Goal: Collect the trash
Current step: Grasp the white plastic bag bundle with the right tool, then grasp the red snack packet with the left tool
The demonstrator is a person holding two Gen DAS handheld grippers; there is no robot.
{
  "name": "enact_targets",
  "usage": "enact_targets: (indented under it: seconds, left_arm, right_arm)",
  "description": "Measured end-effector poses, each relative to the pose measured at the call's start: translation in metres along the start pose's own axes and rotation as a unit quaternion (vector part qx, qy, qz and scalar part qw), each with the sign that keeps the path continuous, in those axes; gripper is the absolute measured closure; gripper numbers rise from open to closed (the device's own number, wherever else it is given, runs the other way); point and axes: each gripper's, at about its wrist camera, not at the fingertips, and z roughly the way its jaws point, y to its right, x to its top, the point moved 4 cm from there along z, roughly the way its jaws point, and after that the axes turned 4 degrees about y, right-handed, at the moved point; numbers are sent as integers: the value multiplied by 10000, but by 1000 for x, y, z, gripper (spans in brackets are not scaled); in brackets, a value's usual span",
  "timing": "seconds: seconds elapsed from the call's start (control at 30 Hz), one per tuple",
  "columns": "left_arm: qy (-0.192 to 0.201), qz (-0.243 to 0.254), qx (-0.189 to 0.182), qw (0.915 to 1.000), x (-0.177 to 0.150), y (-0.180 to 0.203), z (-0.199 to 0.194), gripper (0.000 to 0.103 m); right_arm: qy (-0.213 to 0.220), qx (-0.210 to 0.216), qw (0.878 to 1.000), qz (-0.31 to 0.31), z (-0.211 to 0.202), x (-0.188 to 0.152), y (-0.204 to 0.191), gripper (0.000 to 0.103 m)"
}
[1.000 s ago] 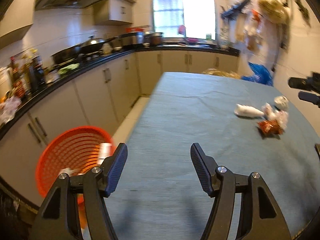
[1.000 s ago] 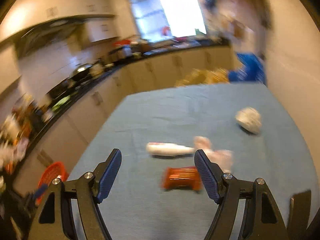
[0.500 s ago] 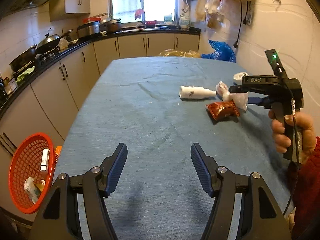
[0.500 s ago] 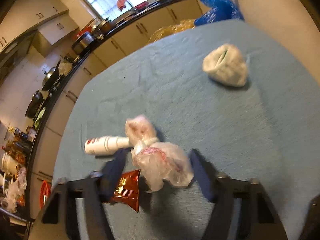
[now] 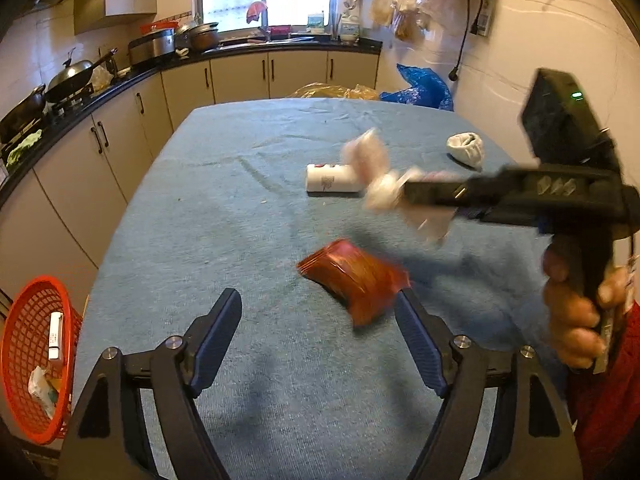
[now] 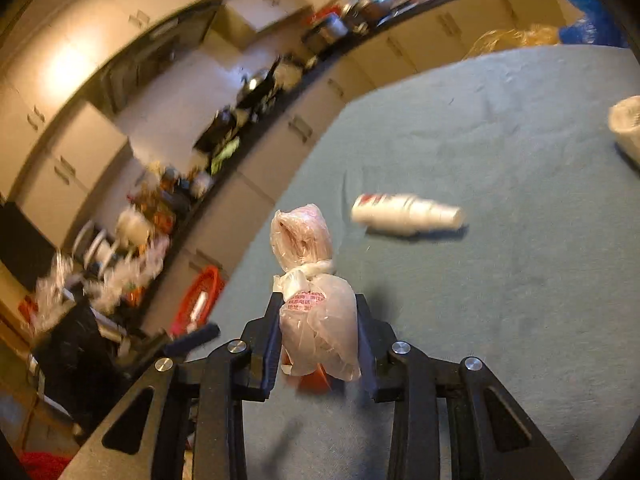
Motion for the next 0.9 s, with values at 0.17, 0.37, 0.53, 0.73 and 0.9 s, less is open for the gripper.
enact_targets:
  seconds: [0.17,0.37,0.53,0.73,0.9]
  left_arm:
    - [-345,-339,-251,9985,3,3,20,25]
    - [-797,-736,-204,9939,6,22,49,25]
    - [-897,-813,228,9924,9,26,75,33]
    - [-622,-476,504,9957,5,21,71,66]
    - [-142,-688,389,9968,3,-2,55,70]
  right_arm:
    - [412,-264,9984,290,-19,6,13,68]
    - [789,-335,9961,201,-30,12,-1,68]
    - [973,-345,9941,327,-37,18,2,68]
    - [1023,-299,9935,392,-41,17,2,67]
    - [964,-377,9944,198,-36,14,-4,67]
